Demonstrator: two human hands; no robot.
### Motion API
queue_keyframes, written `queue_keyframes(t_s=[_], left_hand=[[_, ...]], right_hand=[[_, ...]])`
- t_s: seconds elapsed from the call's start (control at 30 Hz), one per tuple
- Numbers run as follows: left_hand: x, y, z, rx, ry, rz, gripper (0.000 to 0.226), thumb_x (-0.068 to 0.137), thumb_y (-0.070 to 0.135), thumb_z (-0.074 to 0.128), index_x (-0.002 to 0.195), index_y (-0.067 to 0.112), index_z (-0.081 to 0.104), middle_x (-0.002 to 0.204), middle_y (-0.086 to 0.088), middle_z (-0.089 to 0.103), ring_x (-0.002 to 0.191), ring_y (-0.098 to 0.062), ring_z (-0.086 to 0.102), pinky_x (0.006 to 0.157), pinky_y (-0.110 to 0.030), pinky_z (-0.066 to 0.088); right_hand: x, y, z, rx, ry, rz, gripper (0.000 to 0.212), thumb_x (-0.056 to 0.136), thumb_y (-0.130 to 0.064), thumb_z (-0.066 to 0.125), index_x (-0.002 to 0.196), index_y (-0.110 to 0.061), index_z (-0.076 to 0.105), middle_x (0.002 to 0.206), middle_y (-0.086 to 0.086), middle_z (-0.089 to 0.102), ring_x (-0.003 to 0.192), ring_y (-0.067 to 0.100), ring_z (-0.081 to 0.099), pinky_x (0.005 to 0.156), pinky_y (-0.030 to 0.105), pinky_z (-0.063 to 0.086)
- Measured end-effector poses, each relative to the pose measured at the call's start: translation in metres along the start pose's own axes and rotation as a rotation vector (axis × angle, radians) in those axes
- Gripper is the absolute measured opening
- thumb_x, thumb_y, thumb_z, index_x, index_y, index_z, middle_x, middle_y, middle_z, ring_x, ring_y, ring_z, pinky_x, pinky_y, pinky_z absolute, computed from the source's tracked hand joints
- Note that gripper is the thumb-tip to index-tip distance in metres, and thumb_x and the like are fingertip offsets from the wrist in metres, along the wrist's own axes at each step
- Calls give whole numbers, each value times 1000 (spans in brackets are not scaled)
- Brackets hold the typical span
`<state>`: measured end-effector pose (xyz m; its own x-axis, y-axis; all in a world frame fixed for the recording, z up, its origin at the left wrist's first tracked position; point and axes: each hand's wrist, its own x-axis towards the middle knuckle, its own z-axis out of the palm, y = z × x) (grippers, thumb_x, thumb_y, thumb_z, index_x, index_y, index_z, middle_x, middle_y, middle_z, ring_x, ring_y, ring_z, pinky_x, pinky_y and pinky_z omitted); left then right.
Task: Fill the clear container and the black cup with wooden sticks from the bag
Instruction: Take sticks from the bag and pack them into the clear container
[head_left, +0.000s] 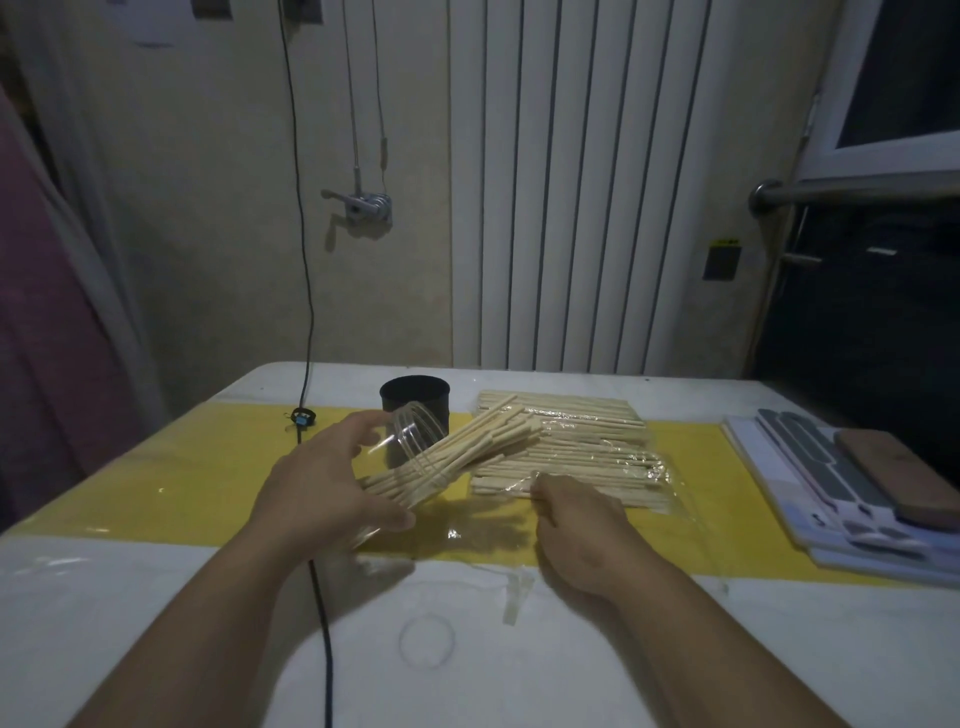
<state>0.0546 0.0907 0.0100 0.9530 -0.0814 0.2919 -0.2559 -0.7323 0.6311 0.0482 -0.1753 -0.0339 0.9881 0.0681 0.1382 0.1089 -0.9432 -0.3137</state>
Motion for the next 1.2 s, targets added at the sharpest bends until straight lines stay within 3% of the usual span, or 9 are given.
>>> queue_keyframes(t_s=[0.1,0.27,0.5,0.8,0.97,1.07,1.2], left_hand=[[-1,1,0,5,2,-4,95,36,46,89,116,62,40,120,22,57,115,-7,54,90,-39,51],[-2,3,0,16,3,-3,95,31,53,83,115,64,40,119,25,56,115,-6,55,90,-38,51],[-4,6,1,71,21,-4,103,42,41,93,133,50,45,123,22,56,116,-10,55,90,-37,50],[-3,5,1,61,12,4,100,40,43,91,127,54,44,120,22,55,116,-10,55,89,-38,50],[-3,3,1,63,15,5,100,41,42,92,128,54,44,118,23,54,115,-9,55,89,-38,50],[-2,3,1,57,7,8,97,39,45,90,120,61,39,117,25,54,114,-7,55,88,-38,50],[-2,3,1,29,8,3,93,36,48,88,112,67,38,116,25,55,111,-6,55,88,-38,51]], right_hand=[[6,2,6,-106,56,4,38,97,-23,39,132,-30,50,136,-7,45,127,24,41,100,39,31],[8,2,12,-138,92,10,38,100,-27,37,135,-36,50,136,-8,43,124,24,38,98,41,28],[9,1,11,-179,108,28,36,99,-31,39,131,-38,53,131,-7,45,122,25,40,98,42,28],[5,-4,3,-139,133,36,24,97,-47,47,114,-35,60,121,-10,54,118,23,44,97,41,28],[5,-4,0,1,105,-44,16,97,-30,54,109,-33,65,110,-8,60,112,23,50,92,35,32],[5,-5,1,-21,65,-51,26,97,-26,50,118,-34,64,117,-6,58,115,22,49,96,35,34],[5,-5,0,-84,23,24,20,98,-35,51,115,-31,59,123,-3,51,120,24,45,98,37,32]])
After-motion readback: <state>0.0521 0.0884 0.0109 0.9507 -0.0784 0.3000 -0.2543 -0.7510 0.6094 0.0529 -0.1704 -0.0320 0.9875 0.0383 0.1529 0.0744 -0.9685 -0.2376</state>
